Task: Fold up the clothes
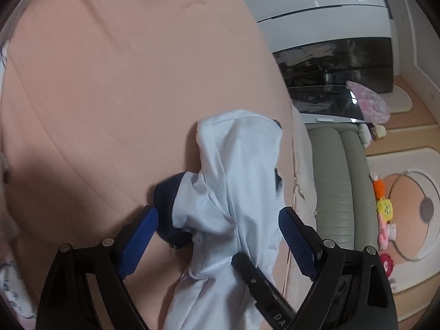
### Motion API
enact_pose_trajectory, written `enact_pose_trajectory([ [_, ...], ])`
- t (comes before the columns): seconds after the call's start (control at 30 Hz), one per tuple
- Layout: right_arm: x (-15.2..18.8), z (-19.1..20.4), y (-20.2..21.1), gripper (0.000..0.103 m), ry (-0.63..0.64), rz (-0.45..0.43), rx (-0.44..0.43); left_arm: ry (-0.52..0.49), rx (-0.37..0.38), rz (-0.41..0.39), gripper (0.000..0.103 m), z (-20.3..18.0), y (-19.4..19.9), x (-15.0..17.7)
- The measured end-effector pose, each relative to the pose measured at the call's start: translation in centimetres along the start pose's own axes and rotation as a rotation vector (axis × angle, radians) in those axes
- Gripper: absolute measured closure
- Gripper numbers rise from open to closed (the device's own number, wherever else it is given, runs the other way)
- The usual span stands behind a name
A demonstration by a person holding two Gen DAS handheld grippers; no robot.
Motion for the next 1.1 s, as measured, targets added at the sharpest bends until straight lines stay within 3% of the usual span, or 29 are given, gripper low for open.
enact_pose_trajectory([
  [0.43, 1.2, 0.4, 0.0, 0.066, 0.049, -0.026, 0.003, 0.143, 0.075, -0.026, 0.016, 1.9, 0.0, -0.3],
  [0.47, 1.3, 0.1, 0.2, 0.066, 0.048, -0.025, -0.001, 0.151, 0.058, -0.033, 0.028, 1.9, 0.0, -0.2],
  [0.5, 1.4, -0.2, 0.5, 0.066, 0.046, -0.025, -0.009, 0.163, 0.034, -0.034, 0.052, 2.1, 0.0, -0.1],
  [0.57, 1.6, -0.8, 1.1, 0.066, 0.044, -0.023, -0.025, 0.198, 0.009, -0.02, 0.074, 2.4, -0.6, 0.3],
  [0.67, 1.7, -1.4, 2.0, 0.066, 0.023, -0.017, -0.063, 0.211, 0.031, -0.038, 0.084, 2.7, -0.4, 0.7],
  [0.8, 1.6, -0.9, 3.2, 0.065, 0.023, -0.032, -0.123, 0.115, -0.011, -0.084, 0.094, 1.2, 1.5, 0.4],
  [0.87, 1.6, -0.5, 3.9, 0.065, 0.03, -0.044, -0.152, 0.061, -0.04, -0.116, 0.095, 0.3, 2.9, -0.3],
  [0.93, 1.7, 0.0, 4.6, 0.065, 0.037, -0.056, -0.181, 0.027, -0.023, -0.131, 0.096, -0.5, 4.1, -1.0],
  [1.1, 2.1, 3.6, 7.0, 0.065, 0.139, -0.171, -0.271, -0.008, -0.024, -0.117, 0.098, -1.2, 5.9, -1.8],
])
Point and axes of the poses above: each gripper's, at about its wrist camera, not at the fingertips, and y roughly against the way its jaws point, z to its left, x to its underside, the point moved 3 cm from there along -y, roughly the way its jaws point, and after that the axes turned 15 degrees about -y, right-handed, at the moved point
